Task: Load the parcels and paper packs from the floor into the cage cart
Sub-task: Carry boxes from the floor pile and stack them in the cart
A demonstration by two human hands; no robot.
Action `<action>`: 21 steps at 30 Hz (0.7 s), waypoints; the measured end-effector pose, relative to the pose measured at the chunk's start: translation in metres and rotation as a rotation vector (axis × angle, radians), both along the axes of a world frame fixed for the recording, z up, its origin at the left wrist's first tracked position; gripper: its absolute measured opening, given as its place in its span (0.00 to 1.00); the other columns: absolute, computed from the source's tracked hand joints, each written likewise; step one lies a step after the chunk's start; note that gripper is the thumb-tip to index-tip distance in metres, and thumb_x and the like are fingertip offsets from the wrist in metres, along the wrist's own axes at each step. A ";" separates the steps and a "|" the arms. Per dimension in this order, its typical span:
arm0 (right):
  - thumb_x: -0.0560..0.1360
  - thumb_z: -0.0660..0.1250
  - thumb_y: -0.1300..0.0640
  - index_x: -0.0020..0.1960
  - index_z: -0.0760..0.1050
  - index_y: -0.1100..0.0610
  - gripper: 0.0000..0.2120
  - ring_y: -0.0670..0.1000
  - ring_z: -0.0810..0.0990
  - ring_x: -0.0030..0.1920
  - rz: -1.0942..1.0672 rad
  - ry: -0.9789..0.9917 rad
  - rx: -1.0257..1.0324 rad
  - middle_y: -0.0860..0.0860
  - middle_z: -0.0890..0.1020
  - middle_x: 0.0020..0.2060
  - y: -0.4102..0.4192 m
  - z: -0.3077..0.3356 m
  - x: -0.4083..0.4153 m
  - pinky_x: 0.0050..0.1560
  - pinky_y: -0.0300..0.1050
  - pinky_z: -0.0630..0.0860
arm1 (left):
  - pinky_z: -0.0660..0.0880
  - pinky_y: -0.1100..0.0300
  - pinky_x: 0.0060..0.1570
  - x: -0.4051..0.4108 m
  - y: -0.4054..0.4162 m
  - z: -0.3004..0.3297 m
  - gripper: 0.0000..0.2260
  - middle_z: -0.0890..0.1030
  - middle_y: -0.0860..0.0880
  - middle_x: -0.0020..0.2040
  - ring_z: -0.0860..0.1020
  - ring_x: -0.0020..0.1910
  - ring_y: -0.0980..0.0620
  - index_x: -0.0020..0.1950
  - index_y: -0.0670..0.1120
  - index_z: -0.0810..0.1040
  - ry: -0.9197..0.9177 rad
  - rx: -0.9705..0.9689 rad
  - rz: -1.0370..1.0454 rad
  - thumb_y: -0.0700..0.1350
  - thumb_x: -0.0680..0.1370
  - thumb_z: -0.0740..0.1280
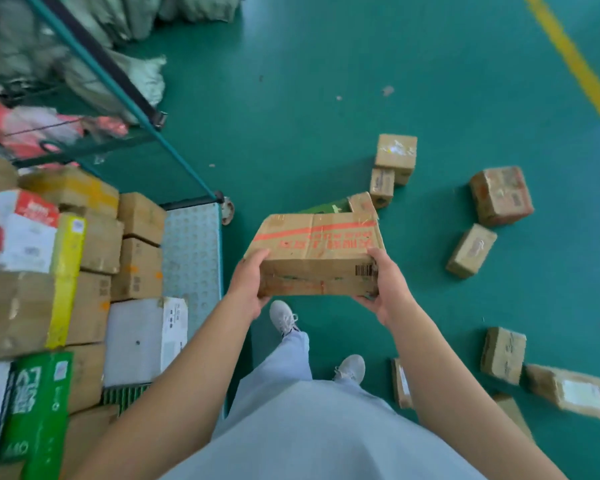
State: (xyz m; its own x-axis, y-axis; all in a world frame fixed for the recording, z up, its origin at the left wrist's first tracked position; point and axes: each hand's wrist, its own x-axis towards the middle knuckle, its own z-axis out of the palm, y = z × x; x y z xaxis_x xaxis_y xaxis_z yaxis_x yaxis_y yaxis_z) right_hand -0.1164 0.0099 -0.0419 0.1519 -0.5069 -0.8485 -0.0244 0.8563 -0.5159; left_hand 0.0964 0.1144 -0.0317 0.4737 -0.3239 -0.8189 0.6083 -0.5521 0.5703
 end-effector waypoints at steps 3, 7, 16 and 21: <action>0.77 0.68 0.41 0.65 0.75 0.48 0.20 0.57 0.81 0.59 0.130 -0.023 -0.028 0.53 0.82 0.59 0.008 0.012 0.036 0.49 0.54 0.84 | 0.76 0.43 0.65 0.019 0.036 0.011 0.12 0.81 0.46 0.60 0.79 0.59 0.45 0.63 0.54 0.76 -0.023 -0.021 0.149 0.54 0.81 0.67; 0.79 0.67 0.44 0.65 0.75 0.50 0.18 0.57 0.82 0.58 0.272 -0.066 -0.064 0.54 0.82 0.58 0.023 0.021 0.087 0.53 0.59 0.84 | 0.77 0.43 0.61 0.051 0.079 0.017 0.13 0.82 0.47 0.60 0.80 0.59 0.44 0.62 0.54 0.77 -0.063 -0.048 0.343 0.54 0.79 0.69; 0.78 0.69 0.44 0.66 0.74 0.50 0.19 0.58 0.80 0.59 0.474 -0.056 -0.122 0.55 0.81 0.59 0.064 0.028 0.212 0.53 0.61 0.84 | 0.78 0.49 0.50 0.128 0.157 0.026 0.15 0.81 0.46 0.60 0.80 0.58 0.43 0.65 0.52 0.76 -0.052 -0.091 0.631 0.53 0.80 0.70; 0.80 0.68 0.46 0.65 0.73 0.52 0.17 0.57 0.79 0.58 0.583 -0.054 -0.140 0.55 0.80 0.58 0.102 0.040 0.304 0.55 0.61 0.83 | 0.75 0.51 0.46 0.200 0.207 0.038 0.15 0.82 0.46 0.61 0.80 0.58 0.44 0.64 0.51 0.78 -0.060 -0.116 0.743 0.53 0.80 0.70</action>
